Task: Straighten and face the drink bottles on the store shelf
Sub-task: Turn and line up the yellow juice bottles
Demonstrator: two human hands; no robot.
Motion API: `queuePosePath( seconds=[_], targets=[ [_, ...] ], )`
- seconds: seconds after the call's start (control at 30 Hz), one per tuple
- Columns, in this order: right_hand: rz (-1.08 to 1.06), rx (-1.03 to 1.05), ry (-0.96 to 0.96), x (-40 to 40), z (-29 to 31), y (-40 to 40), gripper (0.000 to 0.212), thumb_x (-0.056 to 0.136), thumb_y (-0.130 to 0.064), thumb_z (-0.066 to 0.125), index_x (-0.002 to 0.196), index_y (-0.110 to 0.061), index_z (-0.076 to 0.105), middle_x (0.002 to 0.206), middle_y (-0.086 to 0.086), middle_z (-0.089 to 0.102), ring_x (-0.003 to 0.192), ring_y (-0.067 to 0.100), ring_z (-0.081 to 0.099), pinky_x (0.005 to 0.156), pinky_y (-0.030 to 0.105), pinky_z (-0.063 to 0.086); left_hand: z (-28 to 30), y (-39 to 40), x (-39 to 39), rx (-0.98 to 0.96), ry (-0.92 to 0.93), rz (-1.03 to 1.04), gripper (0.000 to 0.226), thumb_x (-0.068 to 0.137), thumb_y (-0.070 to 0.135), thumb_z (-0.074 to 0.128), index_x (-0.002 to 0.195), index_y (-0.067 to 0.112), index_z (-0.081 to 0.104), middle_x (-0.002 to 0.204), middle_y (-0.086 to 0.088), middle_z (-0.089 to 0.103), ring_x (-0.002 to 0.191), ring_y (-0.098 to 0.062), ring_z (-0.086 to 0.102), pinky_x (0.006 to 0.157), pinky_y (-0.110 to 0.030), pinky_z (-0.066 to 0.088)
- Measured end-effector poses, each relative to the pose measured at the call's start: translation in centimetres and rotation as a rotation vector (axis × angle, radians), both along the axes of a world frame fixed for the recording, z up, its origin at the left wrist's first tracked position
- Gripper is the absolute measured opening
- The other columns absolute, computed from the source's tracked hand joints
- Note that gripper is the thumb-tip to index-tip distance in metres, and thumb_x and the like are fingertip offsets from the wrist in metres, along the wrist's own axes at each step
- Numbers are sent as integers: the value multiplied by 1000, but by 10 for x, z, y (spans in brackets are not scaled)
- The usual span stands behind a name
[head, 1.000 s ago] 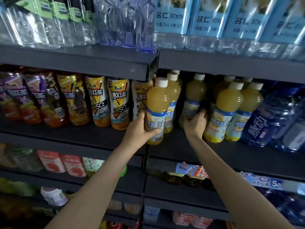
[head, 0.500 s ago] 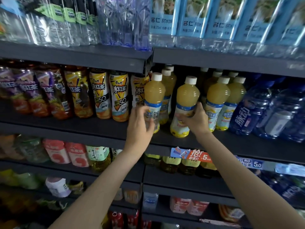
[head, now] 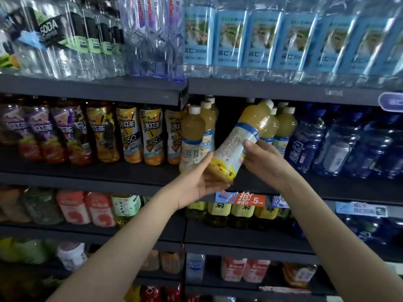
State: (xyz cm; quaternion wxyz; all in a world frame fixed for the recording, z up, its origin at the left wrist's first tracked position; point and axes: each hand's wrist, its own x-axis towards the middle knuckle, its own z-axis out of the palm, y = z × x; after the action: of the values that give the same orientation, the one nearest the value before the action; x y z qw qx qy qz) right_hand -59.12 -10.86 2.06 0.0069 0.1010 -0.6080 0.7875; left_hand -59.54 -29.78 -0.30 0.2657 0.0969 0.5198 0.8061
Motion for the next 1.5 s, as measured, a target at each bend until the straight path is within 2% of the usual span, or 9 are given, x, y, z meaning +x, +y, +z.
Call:
queuePosePath(
  seconds=[0.17, 0.3, 0.47, 0.83, 1.03, 1.17, 1.23, 1.37, 1.5],
  targets=[
    [-142, 14, -70, 7, 3, -11, 48, 82, -26, 67, 121, -1, 55, 114, 13, 68, 108, 25, 64, 91, 36, 53, -16, 3, 0, -635, 761, 451, 61, 70, 22, 81, 119, 18, 44, 120, -4, 48, 110, -17, 51, 91, -29, 46],
    [-240, -9, -74, 10, 4, -25, 46, 83, -19, 70, 121, -1, 54, 112, 12, 68, 105, 24, 65, 84, 34, 56, -21, 0, 6, -751, 1087, 628, 68, 63, 19, 86, 118, 10, 46, 108, 2, 34, 105, -13, 42, 87, -15, 34],
    [-182, -26, 32, 21, 7, -20, 26, 78, -5, 69, 102, -5, 60, 100, 6, 71, 97, 19, 68, 77, 27, 57, -9, -14, 1, -677, 857, 355, 69, 68, 23, 82, 124, 15, 43, 116, 2, 47, 105, -8, 49, 74, 4, 35],
    [-23, 329, 187, 28, -6, -25, 52, 70, 0, 76, 118, -1, 55, 112, 12, 67, 106, 21, 64, 88, 31, 53, -18, -9, -15, -750, 894, 347, 71, 64, 32, 84, 123, 15, 48, 120, -3, 54, 116, -20, 49, 93, -37, 45],
    [-237, 125, 73, 24, 2, -37, 41, 84, -12, 69, 122, -6, 54, 118, 10, 65, 109, 20, 63, 87, 31, 56, -20, -6, -3, -826, 945, 775, 63, 66, 24, 83, 121, 14, 54, 116, -9, 45, 112, -25, 39, 88, -29, 37],
    [-309, -256, -183, 19, 1, -44, 46, 82, -21, 72, 120, -5, 49, 112, 14, 65, 103, 25, 65, 86, 36, 56, -15, -8, 3, -964, 1258, 873, 63, 62, 25, 85, 118, 13, 58, 109, -12, 44, 106, -29, 39, 86, -29, 32],
    [-306, -318, -224, 16, 2, -36, 47, 82, -22, 71, 121, -9, 50, 112, 13, 65, 103, 25, 64, 90, 38, 53, -8, -17, 1, -831, 1123, 659, 58, 74, 36, 76, 123, 18, 52, 114, -3, 43, 108, -16, 40, 90, -24, 33],
    [-207, -404, -204, 11, 7, -21, 41, 82, -29, 67, 118, -14, 54, 114, 10, 65, 107, 23, 63, 89, 34, 51, 5, -26, 2, -229, 320, 144, 46, 82, 33, 63, 121, 12, 52, 114, -6, 65, 93, -15, 65, 78, -22, 55],
    [-159, -342, -202, 8, 12, -17, 62, 74, -36, 70, 127, -10, 51, 118, 13, 65, 105, 24, 65, 79, 31, 56, 5, -16, -1, -330, 525, 333, 58, 72, 23, 76, 122, 14, 49, 114, -1, 62, 105, -15, 61, 88, -24, 50]
  ],
)
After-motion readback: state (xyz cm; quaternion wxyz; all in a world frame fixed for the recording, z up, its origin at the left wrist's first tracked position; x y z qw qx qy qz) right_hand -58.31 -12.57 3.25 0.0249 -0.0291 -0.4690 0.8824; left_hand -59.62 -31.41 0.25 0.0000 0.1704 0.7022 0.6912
